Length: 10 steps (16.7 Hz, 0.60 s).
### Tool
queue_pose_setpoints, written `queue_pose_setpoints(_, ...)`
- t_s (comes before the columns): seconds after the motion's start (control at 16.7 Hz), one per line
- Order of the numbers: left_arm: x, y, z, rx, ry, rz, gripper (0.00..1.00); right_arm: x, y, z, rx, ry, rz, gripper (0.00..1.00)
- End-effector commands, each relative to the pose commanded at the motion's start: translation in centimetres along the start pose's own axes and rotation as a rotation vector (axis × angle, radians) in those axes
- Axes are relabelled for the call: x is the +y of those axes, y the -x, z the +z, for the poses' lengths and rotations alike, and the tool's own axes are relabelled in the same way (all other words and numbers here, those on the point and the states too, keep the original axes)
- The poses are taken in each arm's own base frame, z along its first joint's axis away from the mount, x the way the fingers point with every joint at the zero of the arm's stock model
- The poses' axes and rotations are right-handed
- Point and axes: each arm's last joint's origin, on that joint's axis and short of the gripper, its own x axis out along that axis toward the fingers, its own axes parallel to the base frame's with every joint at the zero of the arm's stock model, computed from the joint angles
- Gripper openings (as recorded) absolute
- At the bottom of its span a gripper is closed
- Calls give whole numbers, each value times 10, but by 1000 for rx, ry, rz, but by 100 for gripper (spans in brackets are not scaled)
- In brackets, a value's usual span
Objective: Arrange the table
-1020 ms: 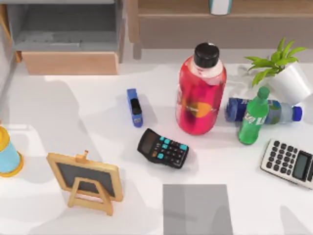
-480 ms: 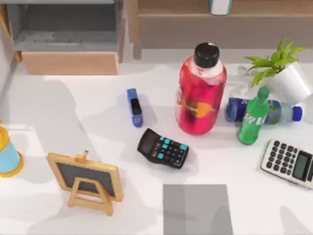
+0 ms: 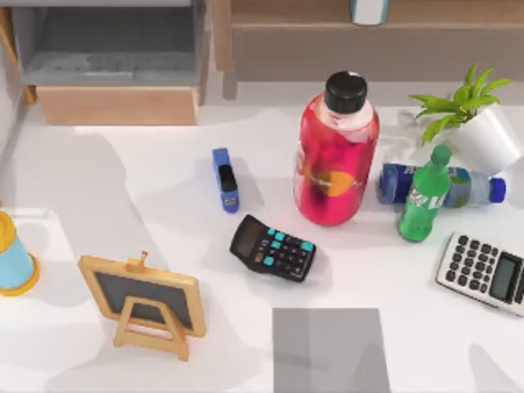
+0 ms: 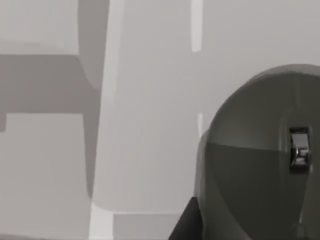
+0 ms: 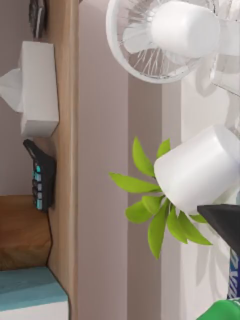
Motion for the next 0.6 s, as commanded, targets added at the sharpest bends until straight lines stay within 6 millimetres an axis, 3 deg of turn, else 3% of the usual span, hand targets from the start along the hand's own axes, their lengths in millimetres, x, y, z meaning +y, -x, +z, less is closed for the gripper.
queue_pose_setpoints(0.18,0,0,0,0,0,0,2,0,0,0,0,0,0,100)
queue_pose_setpoints(0.6,0,0,0,0,0,0,0,0,0,0,0,0,0,100)
